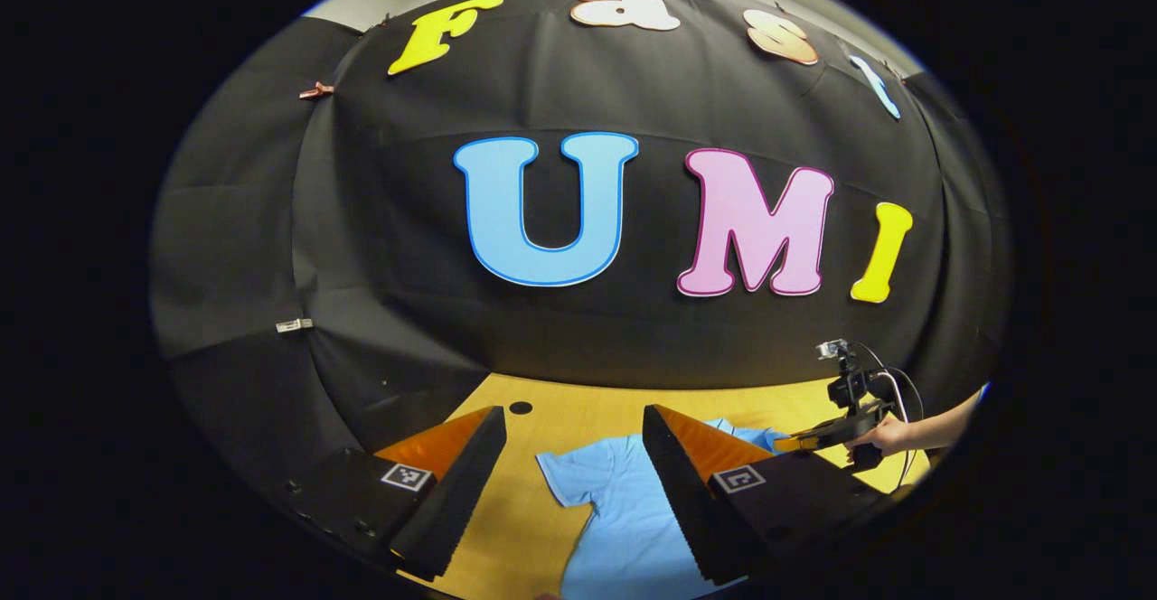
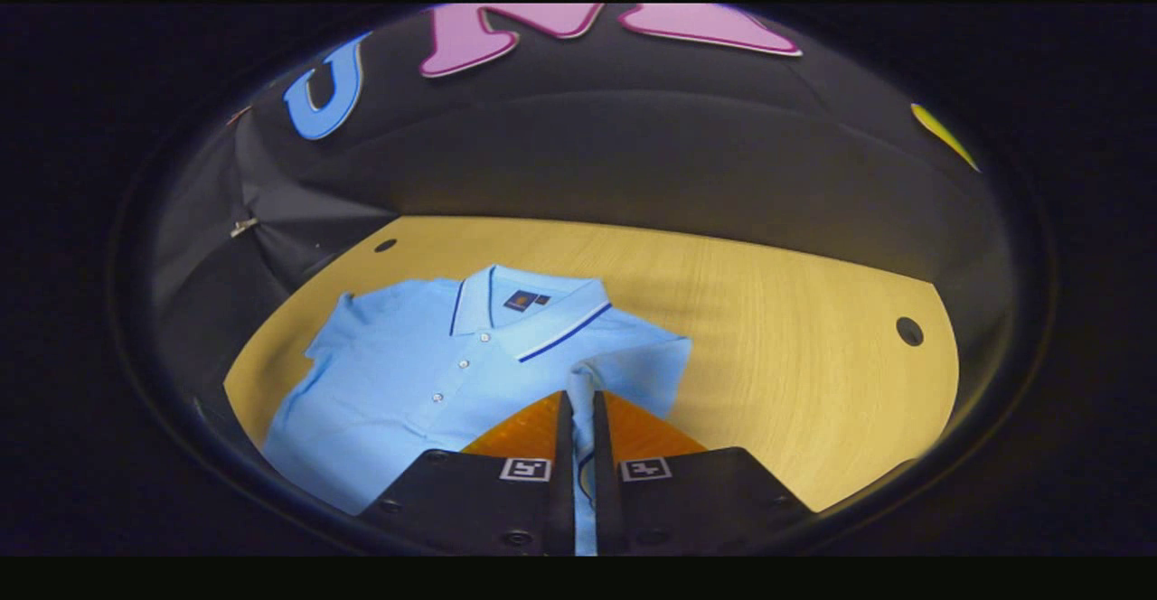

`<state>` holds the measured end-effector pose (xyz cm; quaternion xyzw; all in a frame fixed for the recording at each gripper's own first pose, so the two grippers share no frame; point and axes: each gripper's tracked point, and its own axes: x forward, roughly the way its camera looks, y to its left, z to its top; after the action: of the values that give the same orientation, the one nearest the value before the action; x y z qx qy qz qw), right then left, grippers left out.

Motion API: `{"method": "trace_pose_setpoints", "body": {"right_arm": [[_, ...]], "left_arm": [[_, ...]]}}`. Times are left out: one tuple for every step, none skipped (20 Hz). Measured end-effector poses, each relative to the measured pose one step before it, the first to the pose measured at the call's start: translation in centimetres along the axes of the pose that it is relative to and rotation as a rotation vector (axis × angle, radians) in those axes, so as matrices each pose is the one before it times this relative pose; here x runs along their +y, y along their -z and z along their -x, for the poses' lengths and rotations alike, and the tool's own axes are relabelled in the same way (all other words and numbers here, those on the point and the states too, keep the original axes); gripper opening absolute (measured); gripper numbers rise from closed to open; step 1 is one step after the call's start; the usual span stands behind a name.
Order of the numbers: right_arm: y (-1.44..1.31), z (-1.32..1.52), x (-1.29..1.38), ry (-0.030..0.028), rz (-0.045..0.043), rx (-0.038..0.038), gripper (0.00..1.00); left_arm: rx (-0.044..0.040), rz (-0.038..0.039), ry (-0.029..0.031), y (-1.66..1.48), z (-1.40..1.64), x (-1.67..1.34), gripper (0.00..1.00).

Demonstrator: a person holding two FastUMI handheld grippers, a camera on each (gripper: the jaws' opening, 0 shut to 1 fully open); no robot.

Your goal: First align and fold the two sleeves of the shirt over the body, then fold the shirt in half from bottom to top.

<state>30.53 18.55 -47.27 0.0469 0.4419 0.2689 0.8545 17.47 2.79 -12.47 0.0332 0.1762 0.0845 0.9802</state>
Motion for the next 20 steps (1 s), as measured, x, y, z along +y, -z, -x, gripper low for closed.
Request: {"method": "trace_pose_setpoints", "body": {"right_arm": [[0.526, -0.265, 0.803, -0.01656, -0.01510, 0.01631, 0.24], [0.195, -0.155, 0.680, -0.02261, -0.01983, 0.01531, 0.14], [0.222, -0.376, 0.119, -0.00603, -0.00917, 0.00168, 0.35], [0.081, -0.184, 0.047, -0.00354, 0.00125, -0.00396, 0.35], [0.094, 0.149, 0.166, -0.00255, 0.00193, -0.00290, 0.34], [-0.055, 0.224, 0.142, -0.00625, 0.00252, 0.00290, 0.42], [0.081, 0.257, 0.011, -0.00240, 0.00556, -0.00431, 0.48], [-0.483, 0.551, -0.080, -0.00059, 0.00430, -0.01551, 0.61], [-0.531, 0.585, 0.166, -0.00573, -0.00218, -0.02139, 0.67], [-0.671, 0.873, 0.084, -0.00390, -0.00488, -0.02356, 0.65], [-0.495, 0.781, -0.012, 0.00172, -0.00249, -0.02133, 0.73], [-0.575, 0.958, -0.221, 0.00536, 0.00122, -0.02069, 0.86], [-0.345, 0.760, -0.033, 0.00346, 0.00168, -0.01848, 0.94], [-0.466, 1.128, -0.045, 0.00072, 0.00085, -0.01926, 0.94], [-0.458, 1.251, 0.010, -0.00332, 0.00157, -0.02194, 0.94], [-0.070, 0.899, -0.211, 0.00308, 0.00525, -0.01484, 0.94], [0.482, 0.938, -0.551, 0.01340, 0.00364, 0.00041, 0.94], [0.555, 0.852, -0.470, 0.00925, -0.00422, 0.00390, 0.94], [0.523, 0.976, -0.234, 0.00530, -0.01390, 0.00342, 0.95], [0.518, 0.826, -0.314, 0.00558, -0.02008, 0.00465, 0.95]], "left_arm": [[0.00296, -0.00588, -0.00023, 0.222, -0.010, 0.211, 0.97], [0.00230, -0.00043, 0.00166, 0.204, -0.028, 0.180, 0.97], [0.00641, 0.00623, 0.00410, 0.423, -0.124, 0.081, 0.97], [0.01355, 0.01118, 0.00427, 0.504, -0.225, 0.129, 0.97], [0.01045, 0.00945, 0.00178, 0.654, -0.334, 0.193, 0.97], [0.00679, 0.00048, 0.00615, 0.393, -0.421, 0.079, 0.97], [0.00669, -0.00555, 0.00474, 0.505, -0.451, 0.141, 0.97], [0.00538, -0.00602, 0.00577, 0.311, -0.673, 0.129, 0.97], [0.00643, -0.00705, 0.00834, 0.192, -0.878, 0.111, 0.97], [0.00082, -0.00440, 0.01092, 0.058, -0.837, 0.102, 0.97], [0.00036, -0.00038, 0.00532, 0.102, -1.041, 0.285, 0.97], [0.00414, 0.00382, 0.00396, 0.044, -1.224, 0.256, 0.97], [0.00597, 0.00510, -0.00024, 0.275, -1.215, 0.324, 0.97], [0.00757, 0.00240, 0.00380, 0.154, -1.377, 0.238, 0.97], [0.01050, -0.00049, 0.00071, 0.400, -1.130, 0.193, 0.97], [0.01849, -0.00320, -0.01053, 0.588, -1.303, 0.419, 0.97], [0.01534, -0.00284, -0.00700, 0.638, -1.215, 0.210, 0.97], [0.01392, -0.00182, -0.00221, 0.661, -1.255, 0.050, 0.97], [0.02380, -0.00013, 0.00112, 1.092, -1.361, 0.064, 0.97], [0.02779, -0.00027, 0.00307, 0.954, -1.336, -0.001, 0.97]]}}
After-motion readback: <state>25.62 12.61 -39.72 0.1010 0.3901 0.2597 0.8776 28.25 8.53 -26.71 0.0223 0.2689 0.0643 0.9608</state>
